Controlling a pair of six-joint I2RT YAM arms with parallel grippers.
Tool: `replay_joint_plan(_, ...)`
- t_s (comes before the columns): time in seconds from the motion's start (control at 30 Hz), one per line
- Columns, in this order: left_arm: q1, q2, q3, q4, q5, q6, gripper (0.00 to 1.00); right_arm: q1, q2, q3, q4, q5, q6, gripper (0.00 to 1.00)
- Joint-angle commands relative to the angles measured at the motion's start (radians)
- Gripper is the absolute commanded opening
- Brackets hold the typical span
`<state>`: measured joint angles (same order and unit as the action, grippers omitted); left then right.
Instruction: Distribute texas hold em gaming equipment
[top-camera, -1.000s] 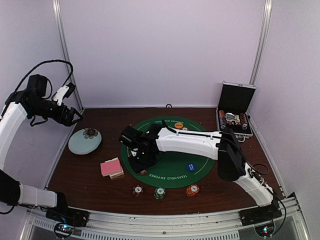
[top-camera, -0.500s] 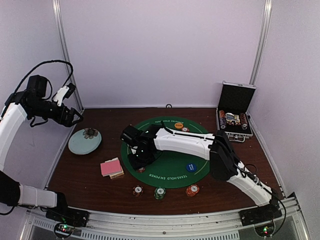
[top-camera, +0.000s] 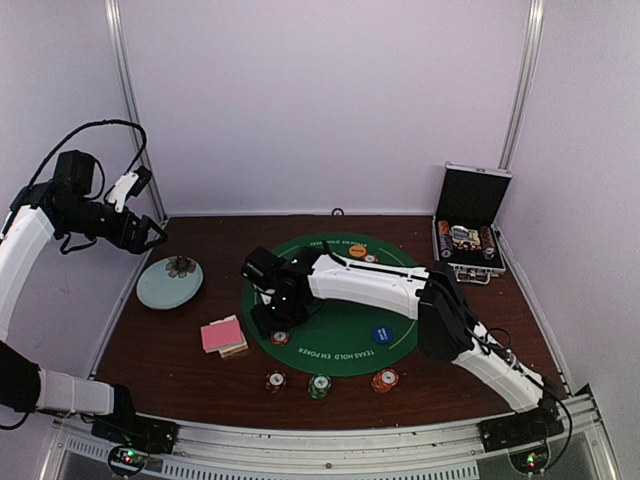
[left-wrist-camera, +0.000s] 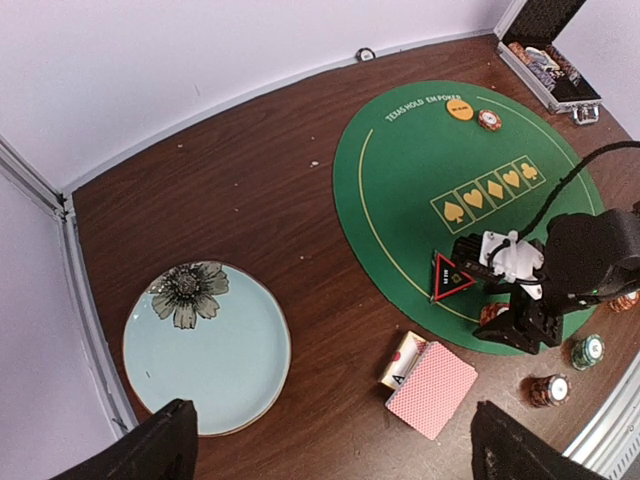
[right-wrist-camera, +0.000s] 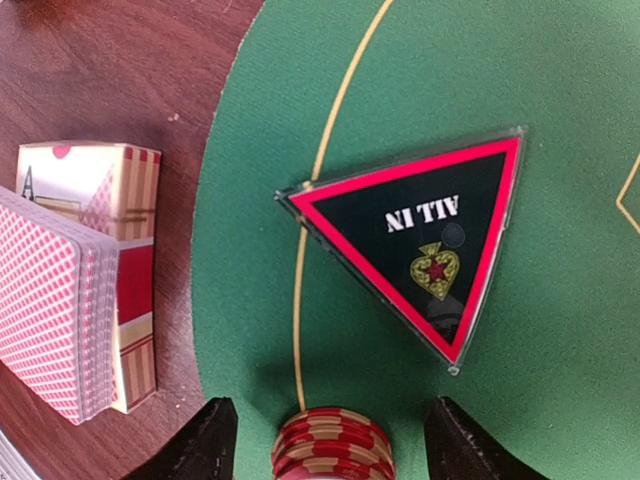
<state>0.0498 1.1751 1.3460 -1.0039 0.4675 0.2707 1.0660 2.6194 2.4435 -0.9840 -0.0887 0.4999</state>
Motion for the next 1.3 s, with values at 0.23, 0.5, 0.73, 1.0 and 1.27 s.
replay_joint_plan(0.23, 0.005, 0.006, 0.002, 0.022, 0.001, 0.005, 0.98, -0.010, -0.301, -0.104, -0.052, 0.062, -0.038, 0.71)
replay_joint_plan(0.5, 0.005, 0.016, 0.014, 0.022, -0.011, 0.014, 0.98, -0.011, -0.694, -0.627, -0.025, 0.118, -0.014, 0.90)
replay_joint_plan(0.73, 0.006, 0.029, 0.023, 0.009, -0.006, 0.014, 0.98, -0.009, -0.982, -0.961, -0.110, 0.137, 0.052, 1.00)
replay_joint_plan(1.0, 0.005, 0.035, 0.042, -0.009, -0.012, 0.018, 0.98, -0.009, -1.113, -1.257, -0.034, 0.059, 0.149, 1.00)
replay_joint_plan(1.27, 0.006, 0.036, 0.051, -0.012, -0.012, 0.016, 0.98, -0.008, -1.093, -1.371, 0.139, -0.003, 0.213, 0.99)
